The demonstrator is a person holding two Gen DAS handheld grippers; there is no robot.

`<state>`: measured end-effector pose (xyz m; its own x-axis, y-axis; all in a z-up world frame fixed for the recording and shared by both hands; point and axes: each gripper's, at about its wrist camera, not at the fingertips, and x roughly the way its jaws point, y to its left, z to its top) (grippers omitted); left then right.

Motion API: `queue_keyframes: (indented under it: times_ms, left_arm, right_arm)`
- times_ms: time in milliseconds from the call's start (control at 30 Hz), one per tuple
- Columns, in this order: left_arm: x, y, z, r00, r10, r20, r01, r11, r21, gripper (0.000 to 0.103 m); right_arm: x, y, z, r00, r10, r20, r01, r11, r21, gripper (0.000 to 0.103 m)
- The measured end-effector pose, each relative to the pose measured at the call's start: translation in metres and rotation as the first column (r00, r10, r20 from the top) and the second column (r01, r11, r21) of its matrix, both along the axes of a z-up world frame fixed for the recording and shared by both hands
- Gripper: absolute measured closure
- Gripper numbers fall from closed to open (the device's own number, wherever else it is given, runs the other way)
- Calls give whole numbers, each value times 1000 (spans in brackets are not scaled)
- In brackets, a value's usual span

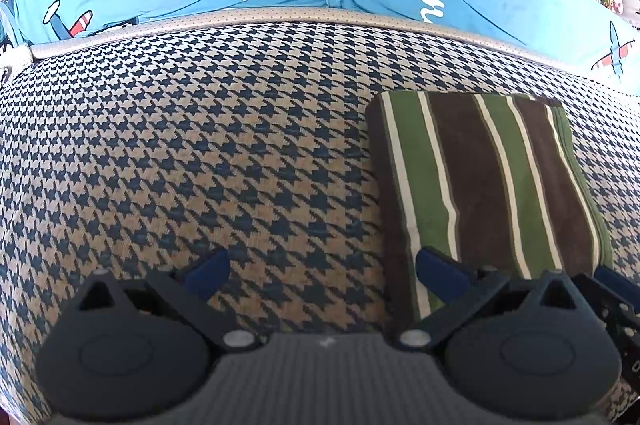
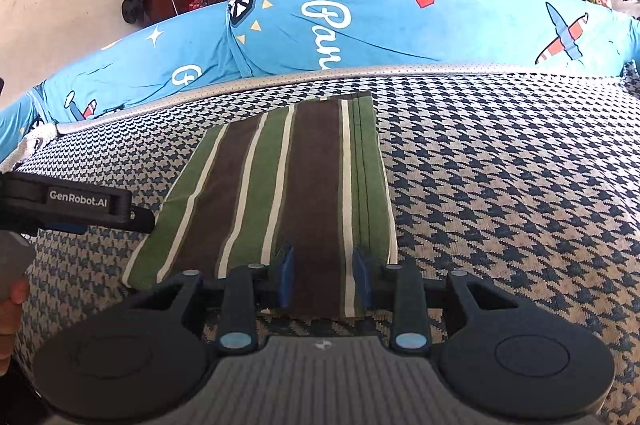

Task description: Fold clothes

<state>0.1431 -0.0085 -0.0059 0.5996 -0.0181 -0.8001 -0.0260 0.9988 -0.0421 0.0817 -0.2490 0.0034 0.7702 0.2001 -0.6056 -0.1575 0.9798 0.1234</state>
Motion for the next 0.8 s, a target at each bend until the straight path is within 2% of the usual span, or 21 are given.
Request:
queue_keyframes:
  times_ms: [333,800]
  left_arm:
    - [4,4,-15,999,12,-40,-11,1000,14,0]
    - [-15,1,-13,1000,-4,10,3,1000,18,0]
  right_arm:
    - [4,-2,-6,1000,-10,-8,10,1000,25,71]
    - [4,3,-12,1000,-17,-3,17,1000,20,71]
